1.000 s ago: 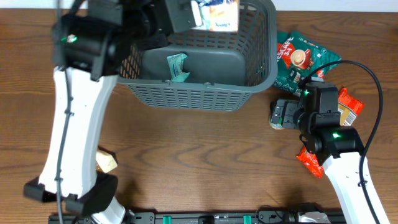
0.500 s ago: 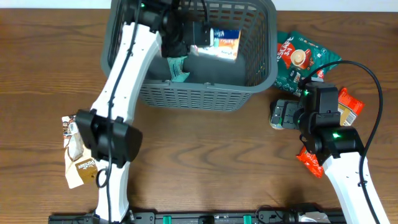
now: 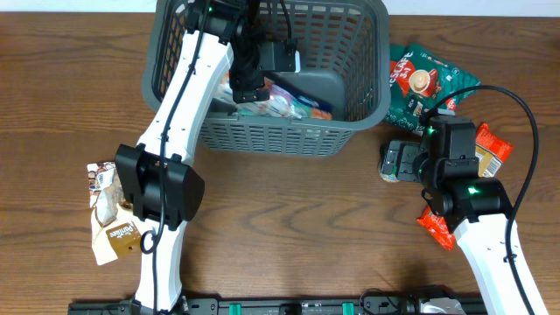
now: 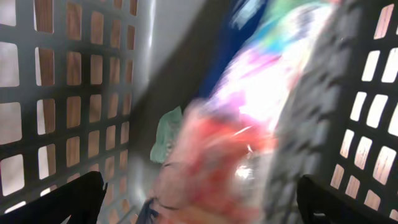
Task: Pack container
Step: 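Carry the tissue multipack into the basket with the left gripper, then release the multipack and retract the left arm to the side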
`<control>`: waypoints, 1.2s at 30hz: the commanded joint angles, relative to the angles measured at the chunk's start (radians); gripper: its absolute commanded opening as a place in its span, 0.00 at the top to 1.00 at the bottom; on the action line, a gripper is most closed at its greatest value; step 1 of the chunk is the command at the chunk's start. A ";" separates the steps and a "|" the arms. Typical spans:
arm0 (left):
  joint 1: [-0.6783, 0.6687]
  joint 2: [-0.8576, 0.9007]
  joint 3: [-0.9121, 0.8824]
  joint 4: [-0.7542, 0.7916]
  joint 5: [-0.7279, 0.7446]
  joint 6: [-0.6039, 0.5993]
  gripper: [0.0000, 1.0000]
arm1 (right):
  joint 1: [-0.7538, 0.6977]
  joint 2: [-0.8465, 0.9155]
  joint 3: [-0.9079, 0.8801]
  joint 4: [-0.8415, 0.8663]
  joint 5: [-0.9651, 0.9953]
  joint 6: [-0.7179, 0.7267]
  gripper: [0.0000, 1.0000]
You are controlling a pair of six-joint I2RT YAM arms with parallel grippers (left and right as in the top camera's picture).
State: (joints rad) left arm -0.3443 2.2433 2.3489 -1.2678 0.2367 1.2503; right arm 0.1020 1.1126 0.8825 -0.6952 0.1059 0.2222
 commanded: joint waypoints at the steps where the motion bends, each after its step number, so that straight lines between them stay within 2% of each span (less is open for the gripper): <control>1: -0.001 -0.043 0.012 0.001 0.010 -0.059 0.02 | 0.002 0.002 0.013 -0.005 0.010 -0.015 0.01; 4: 0.000 -0.079 0.012 0.005 -0.037 -0.080 0.02 | 0.002 0.002 0.013 -0.005 0.010 -0.015 0.01; 9: 0.010 -0.198 0.012 0.122 -0.209 -0.326 0.02 | 0.003 0.002 0.013 -0.005 0.009 -0.014 0.01; 14: 0.053 -0.356 0.012 0.163 -0.230 -0.382 0.02 | 0.003 0.002 0.013 -0.005 -0.013 -0.014 0.01; 17: 0.105 -0.451 0.012 0.137 -0.276 -0.582 0.02 | 0.002 0.002 0.013 -0.005 -0.011 -0.016 0.01; 21: 0.249 -0.548 0.012 -0.044 -0.301 -0.905 0.02 | -0.018 0.000 0.046 -0.013 0.029 -0.010 0.01; 23: 0.326 -0.564 0.012 -0.135 -0.301 -0.994 0.02 | -0.053 0.000 0.119 -0.051 0.029 -0.006 0.01; 25: 0.407 -0.565 0.010 -0.218 -0.301 -1.026 0.01 | -0.100 0.001 0.219 -0.101 0.029 -0.006 0.01; 29: 0.556 -0.558 -0.047 -0.220 -0.294 -1.131 0.02 | -0.222 0.021 0.475 -0.194 0.024 -0.011 0.01; 32: 0.616 -0.536 -0.093 -0.220 -0.251 -1.133 0.01 | -0.306 0.068 0.651 -0.251 -0.017 -0.043 0.01; 36: 0.634 -0.513 -0.182 -0.215 -0.245 -1.110 0.02 | -0.380 0.147 0.785 -0.256 -0.108 -0.097 0.01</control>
State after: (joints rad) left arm 0.2840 1.7081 2.2215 -1.4815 -0.0330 0.1631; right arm -0.2356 1.1927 1.6112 -0.9501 0.0879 0.1875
